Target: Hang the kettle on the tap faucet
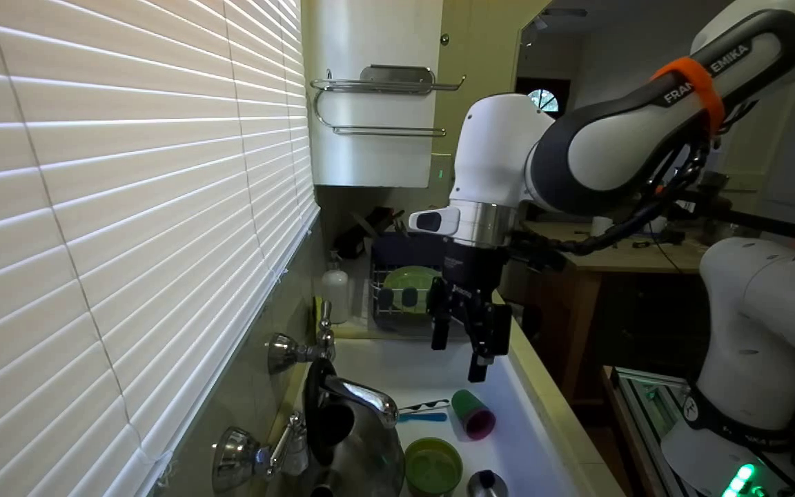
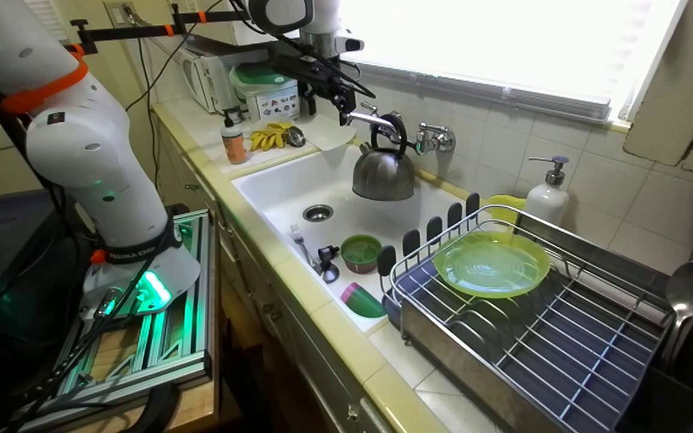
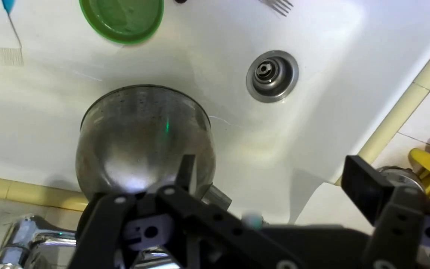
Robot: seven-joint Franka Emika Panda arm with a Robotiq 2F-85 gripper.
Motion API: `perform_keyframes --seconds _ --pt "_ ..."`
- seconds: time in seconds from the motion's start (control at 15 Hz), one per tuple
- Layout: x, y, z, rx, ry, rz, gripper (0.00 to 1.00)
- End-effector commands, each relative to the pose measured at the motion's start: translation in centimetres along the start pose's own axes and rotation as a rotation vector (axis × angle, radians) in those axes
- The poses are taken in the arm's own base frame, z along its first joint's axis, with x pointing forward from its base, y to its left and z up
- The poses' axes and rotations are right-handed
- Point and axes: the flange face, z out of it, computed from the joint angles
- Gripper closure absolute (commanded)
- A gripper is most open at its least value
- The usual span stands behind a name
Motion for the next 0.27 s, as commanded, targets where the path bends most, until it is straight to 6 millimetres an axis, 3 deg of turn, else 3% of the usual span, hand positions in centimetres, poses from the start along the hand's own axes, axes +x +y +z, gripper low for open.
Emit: perform_keyframes --seconds 0.0,0.2 --pt "0.0 0.09 0.02 0.002 -0.001 0.002 0.0" --pt "-0.09 0.59 0.4 0.007 -0.007 0.011 0.0"
